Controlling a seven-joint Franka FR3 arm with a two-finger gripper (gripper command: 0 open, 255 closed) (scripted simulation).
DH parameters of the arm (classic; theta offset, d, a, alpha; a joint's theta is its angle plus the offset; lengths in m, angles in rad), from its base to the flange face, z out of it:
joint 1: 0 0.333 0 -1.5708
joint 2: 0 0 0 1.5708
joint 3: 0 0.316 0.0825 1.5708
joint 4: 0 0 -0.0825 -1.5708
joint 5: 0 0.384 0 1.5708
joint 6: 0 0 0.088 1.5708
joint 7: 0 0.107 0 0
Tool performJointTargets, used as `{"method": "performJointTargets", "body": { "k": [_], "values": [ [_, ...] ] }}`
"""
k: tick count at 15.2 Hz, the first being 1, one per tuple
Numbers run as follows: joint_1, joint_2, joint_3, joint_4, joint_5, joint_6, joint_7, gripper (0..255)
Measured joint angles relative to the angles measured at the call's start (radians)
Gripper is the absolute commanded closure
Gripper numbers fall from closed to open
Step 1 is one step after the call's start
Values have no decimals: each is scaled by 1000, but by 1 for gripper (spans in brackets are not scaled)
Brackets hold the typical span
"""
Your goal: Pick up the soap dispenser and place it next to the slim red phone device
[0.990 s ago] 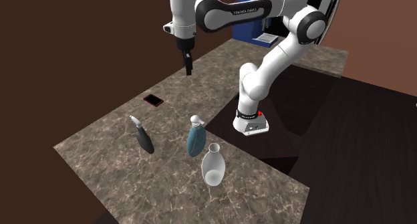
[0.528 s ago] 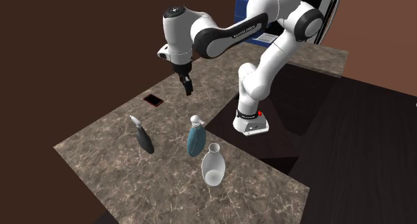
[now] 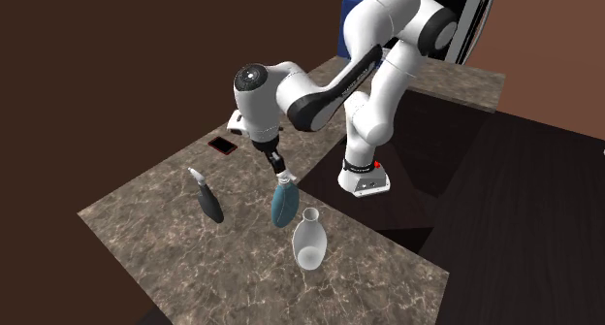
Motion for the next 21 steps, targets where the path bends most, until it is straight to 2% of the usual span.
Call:
{"method": "performJointTargets", "body": {
  "k": [3,8,15,21],
  "values": [
    [25,46,55,24,-22,36,29,0],
    [40,218,147,-6,-94,104,100,0],
    [32,264,155,-61,-129,189,129,0],
    [31,266,154,-73,-133,202,131,0]
  ]
}}
